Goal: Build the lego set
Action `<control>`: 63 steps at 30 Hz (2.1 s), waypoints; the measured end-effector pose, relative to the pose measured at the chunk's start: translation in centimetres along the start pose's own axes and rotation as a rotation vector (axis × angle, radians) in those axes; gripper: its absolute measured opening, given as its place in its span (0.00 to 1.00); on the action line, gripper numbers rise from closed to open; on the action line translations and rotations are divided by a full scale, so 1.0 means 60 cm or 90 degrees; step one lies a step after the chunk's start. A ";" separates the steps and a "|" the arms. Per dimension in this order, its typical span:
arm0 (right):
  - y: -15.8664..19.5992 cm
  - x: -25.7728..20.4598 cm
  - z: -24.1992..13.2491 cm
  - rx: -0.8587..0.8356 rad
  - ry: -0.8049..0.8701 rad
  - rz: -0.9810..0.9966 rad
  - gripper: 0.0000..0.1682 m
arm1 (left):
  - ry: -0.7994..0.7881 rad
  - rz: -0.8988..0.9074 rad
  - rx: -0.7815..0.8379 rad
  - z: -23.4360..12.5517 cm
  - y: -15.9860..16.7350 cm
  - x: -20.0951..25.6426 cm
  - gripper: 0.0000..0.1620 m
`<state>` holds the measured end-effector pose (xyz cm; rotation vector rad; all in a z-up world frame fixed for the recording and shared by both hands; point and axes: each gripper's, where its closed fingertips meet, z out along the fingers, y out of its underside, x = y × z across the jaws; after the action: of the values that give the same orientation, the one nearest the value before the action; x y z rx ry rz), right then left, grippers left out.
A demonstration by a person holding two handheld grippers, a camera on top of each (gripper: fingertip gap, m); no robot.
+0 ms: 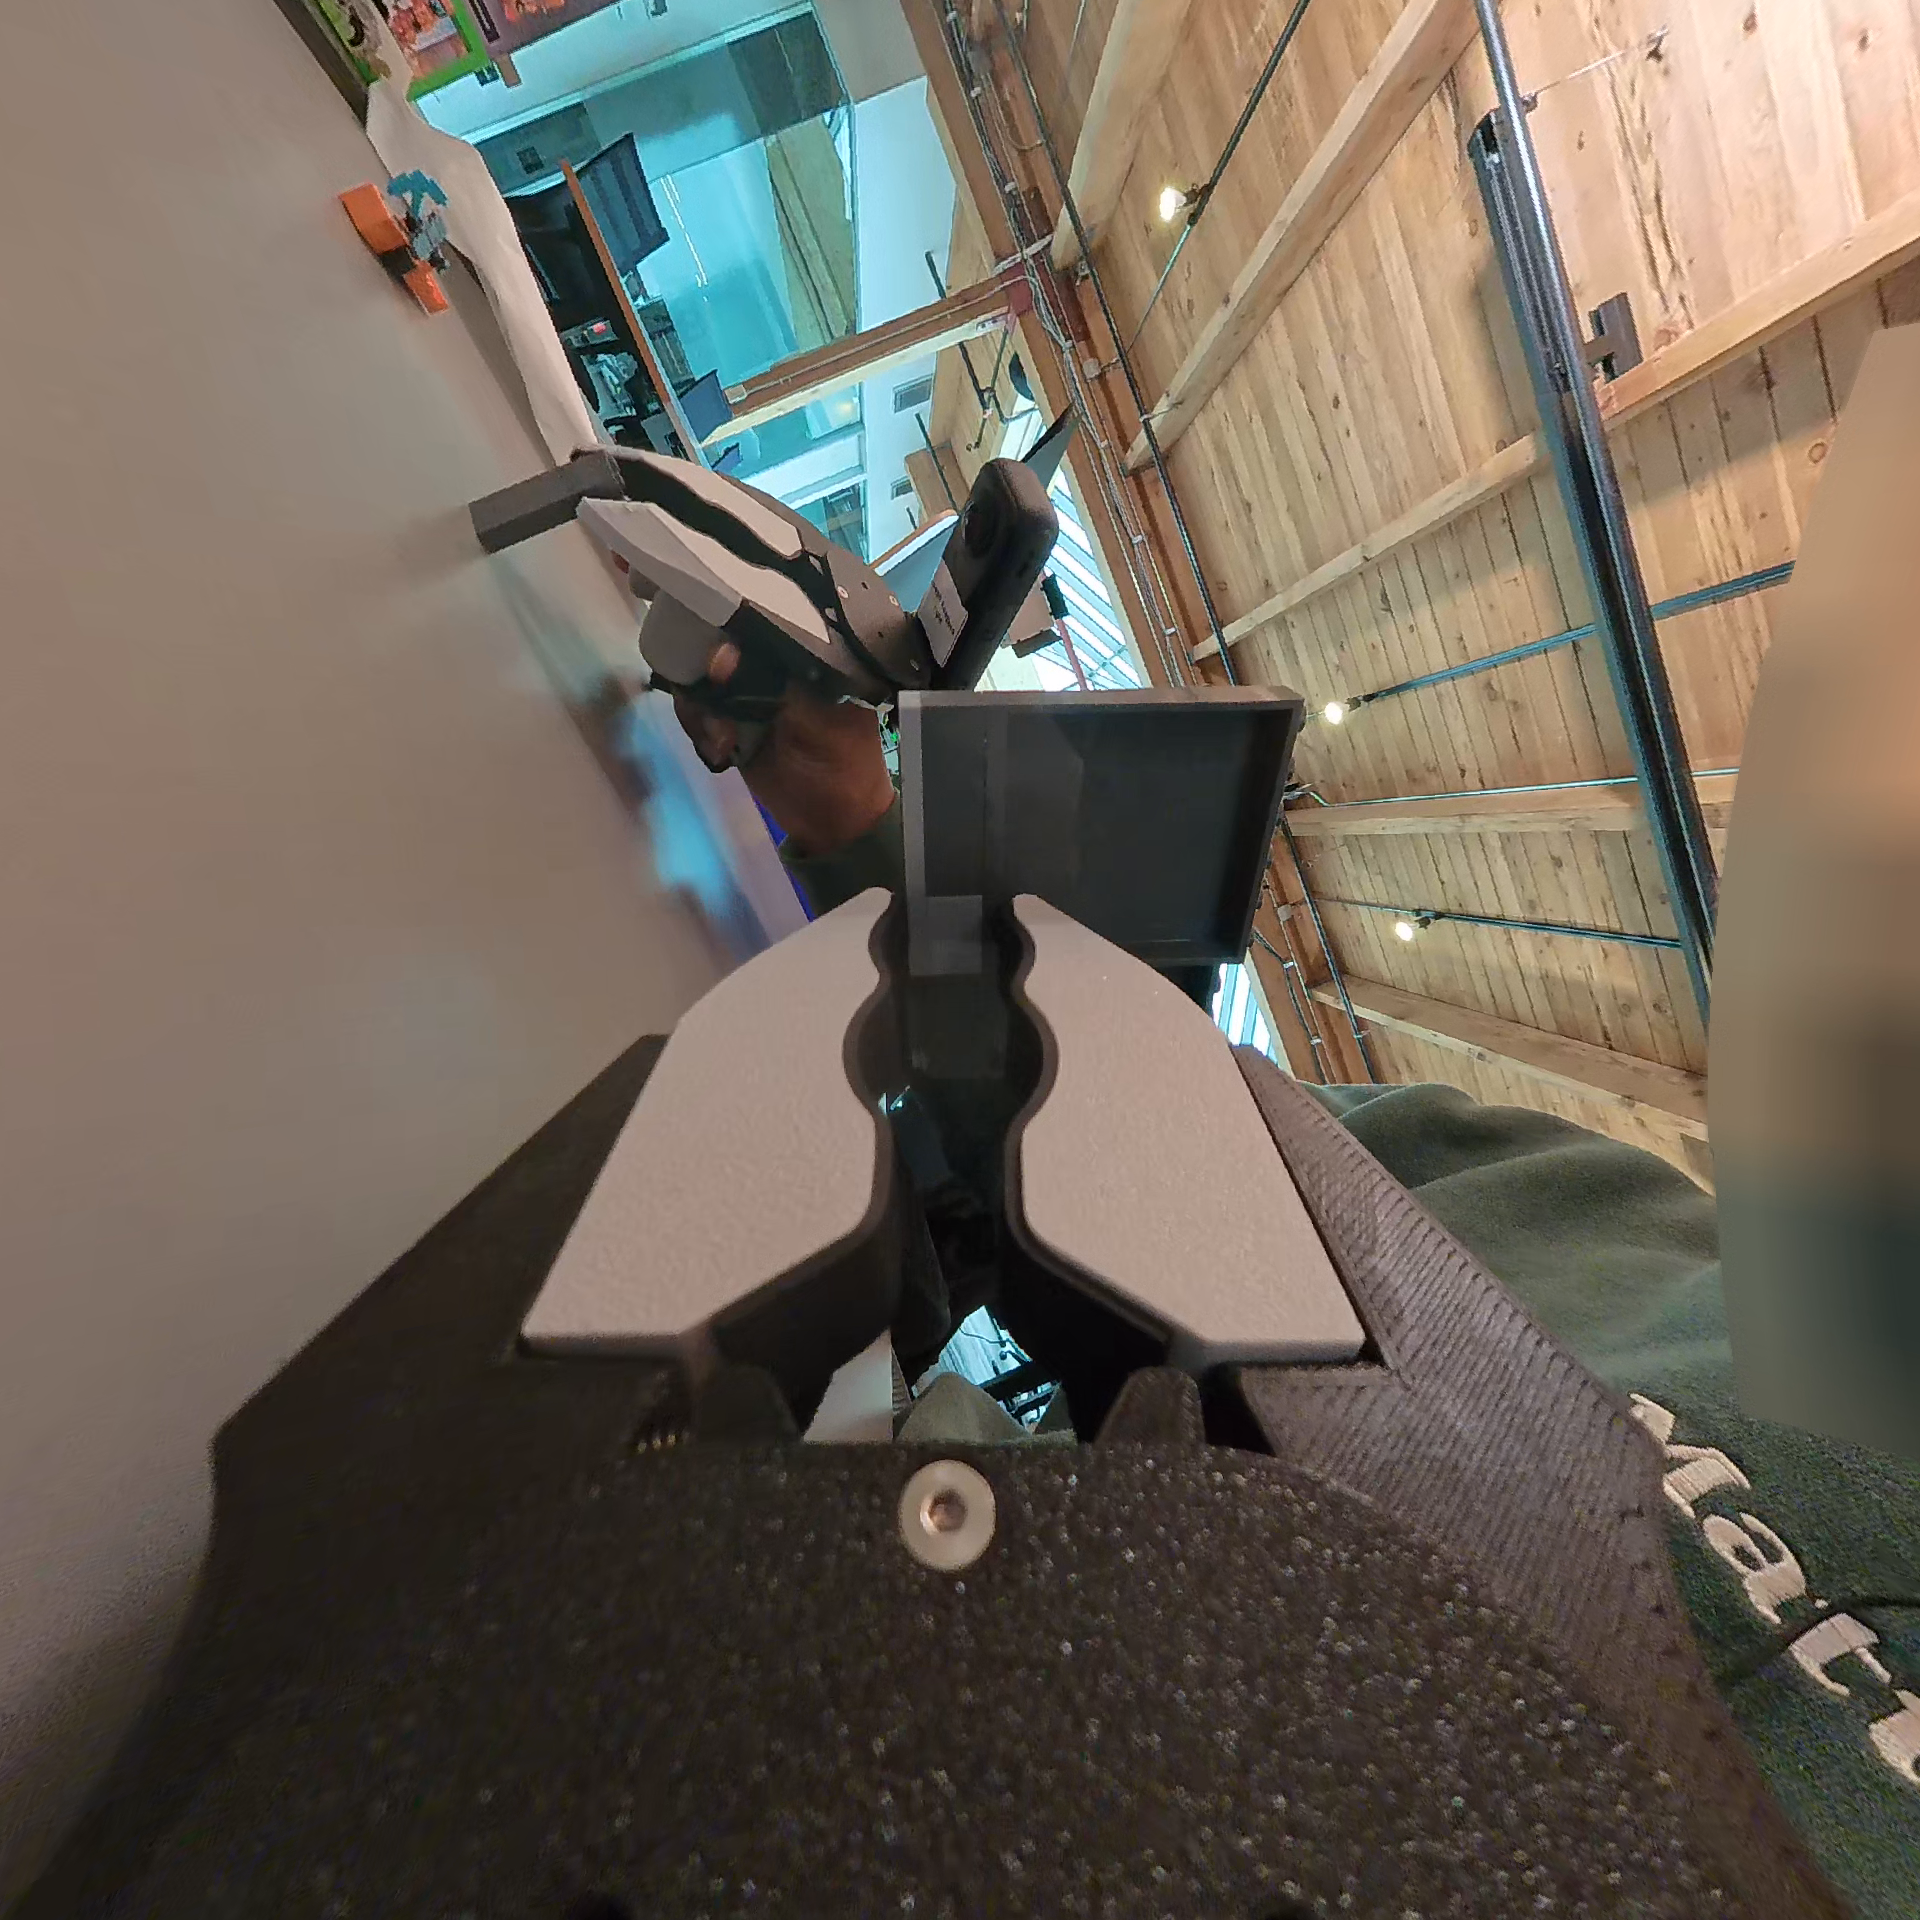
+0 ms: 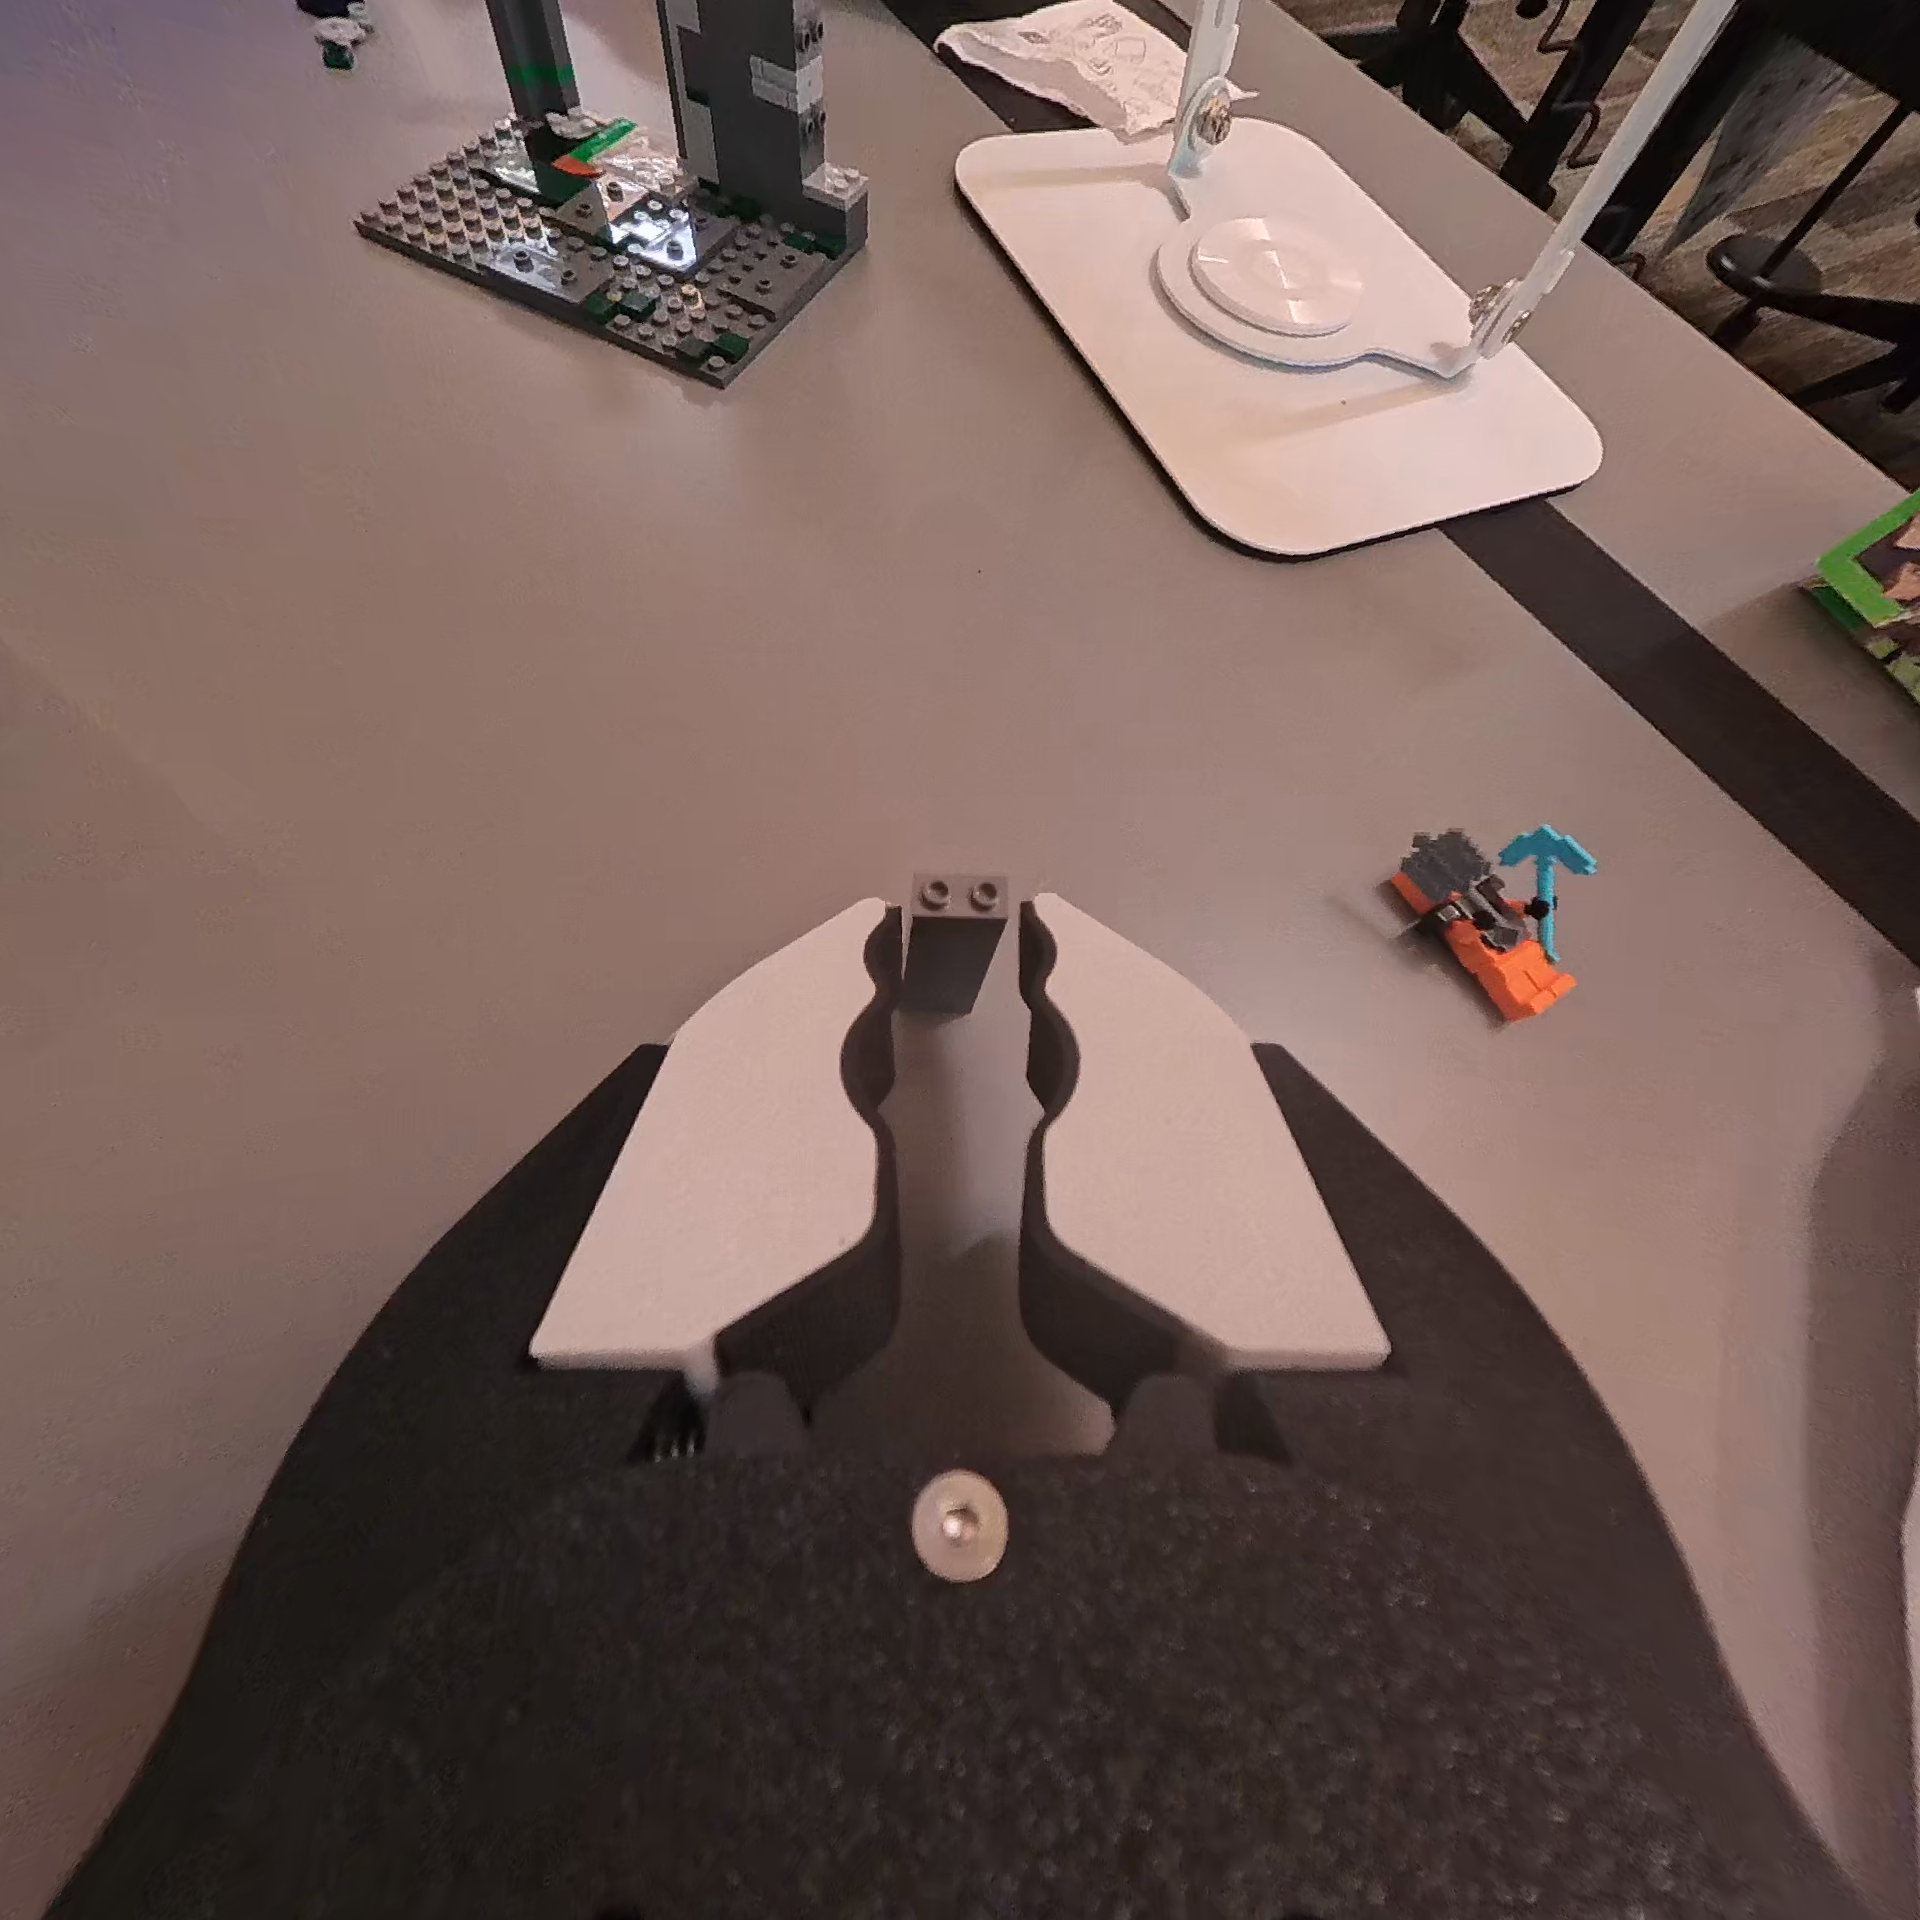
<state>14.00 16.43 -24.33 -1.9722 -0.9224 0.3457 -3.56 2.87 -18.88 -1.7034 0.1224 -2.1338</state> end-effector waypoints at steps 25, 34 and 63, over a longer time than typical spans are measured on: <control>-0.030 0.002 -0.052 -0.315 -0.213 -0.484 0.13 | 0.005 0.001 -0.005 0.002 0.001 0.001 0.10; -0.014 0.002 -0.020 -0.364 -0.291 -0.624 0.15 | -0.013 -0.008 0.011 0.002 -0.007 -0.009 0.09; 0.001 0.000 -0.008 -0.321 -0.401 -0.754 0.08 | -0.041 -0.004 0.036 0.015 -0.023 -0.026 0.10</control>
<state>14.31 16.11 -24.12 -1.3507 -2.5575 0.0127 -2.77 4.87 -19.66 -1.7403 0.0379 -2.0653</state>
